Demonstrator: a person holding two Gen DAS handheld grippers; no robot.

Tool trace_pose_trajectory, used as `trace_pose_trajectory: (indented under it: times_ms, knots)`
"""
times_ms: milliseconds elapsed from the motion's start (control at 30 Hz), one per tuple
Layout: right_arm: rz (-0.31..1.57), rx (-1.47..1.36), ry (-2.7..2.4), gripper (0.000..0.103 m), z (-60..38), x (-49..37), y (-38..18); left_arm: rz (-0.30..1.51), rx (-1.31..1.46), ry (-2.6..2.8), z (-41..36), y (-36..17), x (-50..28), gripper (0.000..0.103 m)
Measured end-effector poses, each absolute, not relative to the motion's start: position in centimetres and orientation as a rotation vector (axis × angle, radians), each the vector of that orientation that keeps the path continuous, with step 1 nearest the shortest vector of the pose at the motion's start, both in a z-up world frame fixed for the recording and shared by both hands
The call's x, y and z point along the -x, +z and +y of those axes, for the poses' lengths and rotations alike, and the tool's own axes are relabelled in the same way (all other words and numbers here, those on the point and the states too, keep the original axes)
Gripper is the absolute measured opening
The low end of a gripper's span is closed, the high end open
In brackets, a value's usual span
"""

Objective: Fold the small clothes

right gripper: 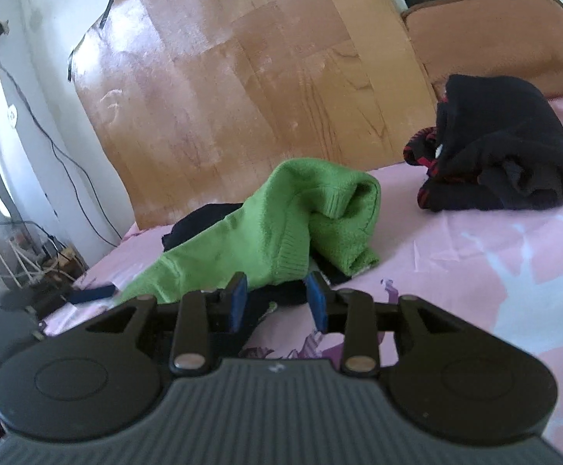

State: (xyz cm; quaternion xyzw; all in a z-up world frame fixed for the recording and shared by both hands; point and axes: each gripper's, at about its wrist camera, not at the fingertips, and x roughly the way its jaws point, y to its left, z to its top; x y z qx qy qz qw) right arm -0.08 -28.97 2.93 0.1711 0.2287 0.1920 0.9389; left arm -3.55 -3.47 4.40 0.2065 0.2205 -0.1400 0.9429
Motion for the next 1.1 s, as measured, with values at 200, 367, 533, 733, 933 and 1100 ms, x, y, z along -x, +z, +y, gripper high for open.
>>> trace_pose_trajectory:
  times_ms: [200, 367, 533, 733, 933, 1100]
  knots:
    - [0.470, -0.329, 0.372, 0.038, -29.0, -1.6, 2.6, 0.495, -0.395, -0.186, -1.8, 4.0, 1.2, 0.075]
    - [0.500, -0.328, 0.400, 0.038, -28.7, -2.0, 2.4, 0.451, -0.388, -0.257, -2.2, 4.6, 2.8, 0.078]
    - [0.543, -0.349, 0.452, 0.038, -27.8, -3.2, 2.4, 0.455, -0.387, -0.326, -3.3, 4.9, 3.4, 0.078]
    - [0.659, -0.426, 0.443, 0.042, -27.2, -8.8, 1.0, 0.435, -0.374, -0.339, -4.1, 5.6, 3.0, 0.078]
    - [0.602, -0.481, 0.585, 0.012, -26.1, -8.7, 4.5, 0.400, -0.378, -0.350, -5.2, 6.0, 2.9, 0.086]
    - [0.550, -0.561, 0.648, 0.012, -25.5, -8.2, 7.4, 0.394, -0.382, -0.376, -6.9, 5.6, 2.4, 0.086]
